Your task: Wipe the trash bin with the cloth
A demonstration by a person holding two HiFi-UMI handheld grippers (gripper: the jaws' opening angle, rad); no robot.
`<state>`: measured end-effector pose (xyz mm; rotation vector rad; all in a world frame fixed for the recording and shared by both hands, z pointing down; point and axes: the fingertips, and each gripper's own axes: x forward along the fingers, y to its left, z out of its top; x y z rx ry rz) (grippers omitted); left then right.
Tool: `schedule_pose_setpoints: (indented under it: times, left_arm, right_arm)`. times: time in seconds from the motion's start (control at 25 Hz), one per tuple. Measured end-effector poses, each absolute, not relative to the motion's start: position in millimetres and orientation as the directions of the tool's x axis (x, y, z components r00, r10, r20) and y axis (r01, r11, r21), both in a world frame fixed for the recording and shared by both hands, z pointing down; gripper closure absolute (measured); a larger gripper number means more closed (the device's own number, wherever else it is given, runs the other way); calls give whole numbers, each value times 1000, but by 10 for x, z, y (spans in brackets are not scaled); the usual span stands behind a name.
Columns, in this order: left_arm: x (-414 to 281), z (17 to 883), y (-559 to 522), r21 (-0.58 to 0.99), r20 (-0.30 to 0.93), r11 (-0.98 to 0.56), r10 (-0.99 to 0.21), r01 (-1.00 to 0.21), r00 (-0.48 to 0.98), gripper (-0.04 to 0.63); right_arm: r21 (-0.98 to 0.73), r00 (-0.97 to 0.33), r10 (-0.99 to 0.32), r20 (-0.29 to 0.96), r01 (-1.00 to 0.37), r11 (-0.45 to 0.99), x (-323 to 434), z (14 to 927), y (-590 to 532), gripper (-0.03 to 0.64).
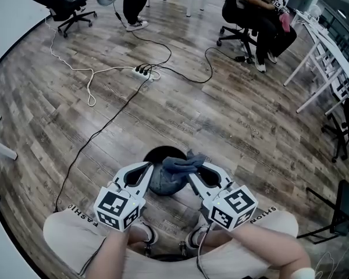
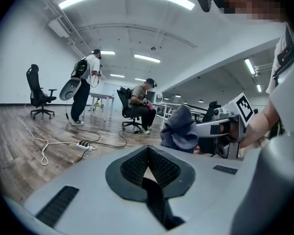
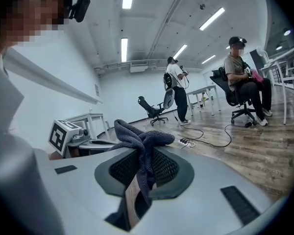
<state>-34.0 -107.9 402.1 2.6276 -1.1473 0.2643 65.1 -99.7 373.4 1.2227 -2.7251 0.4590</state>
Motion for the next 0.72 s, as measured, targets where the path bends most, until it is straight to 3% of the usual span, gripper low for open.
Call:
schedule_pose_setpoints:
  times: [0.72]
  left_arm:
    - [-253,4037,-1034,182,265,-667,-674,-722,690,583]
  right_arm:
    - [-312,-703,-671,235,-708,633,602,3767,-966,550]
